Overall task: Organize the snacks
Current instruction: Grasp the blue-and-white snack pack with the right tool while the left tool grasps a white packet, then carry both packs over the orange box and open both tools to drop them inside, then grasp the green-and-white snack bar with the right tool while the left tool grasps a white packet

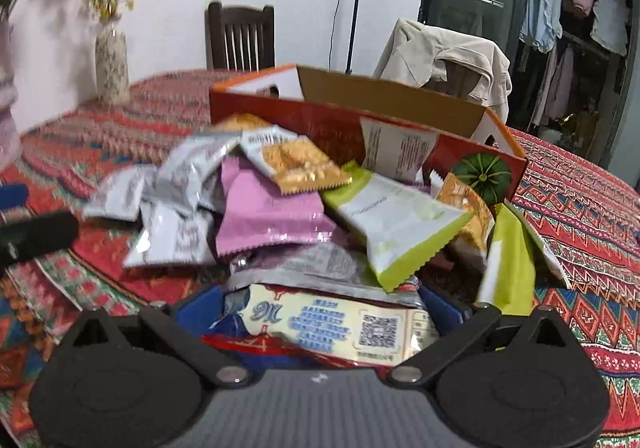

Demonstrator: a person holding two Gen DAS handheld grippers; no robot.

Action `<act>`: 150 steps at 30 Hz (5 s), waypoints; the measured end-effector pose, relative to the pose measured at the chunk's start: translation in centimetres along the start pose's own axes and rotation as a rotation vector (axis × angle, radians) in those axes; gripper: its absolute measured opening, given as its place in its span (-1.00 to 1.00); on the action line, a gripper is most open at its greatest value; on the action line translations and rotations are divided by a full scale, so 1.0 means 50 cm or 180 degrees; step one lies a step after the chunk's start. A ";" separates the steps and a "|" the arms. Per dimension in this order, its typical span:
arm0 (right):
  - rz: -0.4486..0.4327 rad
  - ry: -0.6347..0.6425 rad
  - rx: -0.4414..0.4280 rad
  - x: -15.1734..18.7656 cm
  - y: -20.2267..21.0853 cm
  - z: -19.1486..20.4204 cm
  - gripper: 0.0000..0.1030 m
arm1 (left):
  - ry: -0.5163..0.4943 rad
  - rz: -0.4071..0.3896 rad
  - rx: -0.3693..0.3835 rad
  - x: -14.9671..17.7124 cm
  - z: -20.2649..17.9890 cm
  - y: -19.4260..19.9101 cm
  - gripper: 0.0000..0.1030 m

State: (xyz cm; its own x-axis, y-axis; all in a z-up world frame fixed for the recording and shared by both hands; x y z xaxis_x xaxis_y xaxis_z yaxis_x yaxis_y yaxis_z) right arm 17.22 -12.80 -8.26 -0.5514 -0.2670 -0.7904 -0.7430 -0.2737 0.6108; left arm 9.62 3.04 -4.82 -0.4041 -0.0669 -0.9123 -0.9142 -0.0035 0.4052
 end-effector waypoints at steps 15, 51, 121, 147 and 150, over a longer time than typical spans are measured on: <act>-0.0308 -0.0072 -0.0104 0.013 0.086 -0.021 0.77 | 0.0120 0.0175 -0.0116 -0.016 0.049 -0.031 1.00; -0.0803 -0.0329 0.0038 -0.056 0.137 -0.094 0.77 | 0.0378 0.0774 -0.0435 -0.045 0.103 -0.156 -0.03; -0.1072 -0.0756 0.0258 -0.348 -0.079 -0.290 1.00 | 0.0275 -0.0063 -0.0199 -0.380 -0.056 -0.359 1.00; -0.0695 -0.0557 0.0037 -0.115 0.084 -0.186 1.00 | 0.0043 0.0215 -0.0089 -0.171 -0.013 -0.153 1.00; -0.0643 -0.0528 -0.0017 -0.098 0.081 -0.170 1.00 | 0.0079 0.0314 -0.0093 -0.135 -0.004 -0.151 1.00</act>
State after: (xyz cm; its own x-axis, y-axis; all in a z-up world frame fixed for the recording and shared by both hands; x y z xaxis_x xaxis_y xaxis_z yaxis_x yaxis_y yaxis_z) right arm 20.13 -20.44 -1.51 -0.4472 -0.0512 -0.8930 -0.8425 -0.3110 0.4398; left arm 19.25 3.31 -1.68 -0.4908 -0.0929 -0.8663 -0.8686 -0.0247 0.4948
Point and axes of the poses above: each gripper's, at about its wrist camera, not at the fingertips, and y roughly against the way its jaws point, z to its left, x to its underside, the point moved 9 cm from there along -y, roughly the way its jaws point, and after that the axes turned 2 degrees about -y, right-handed, at the moved point
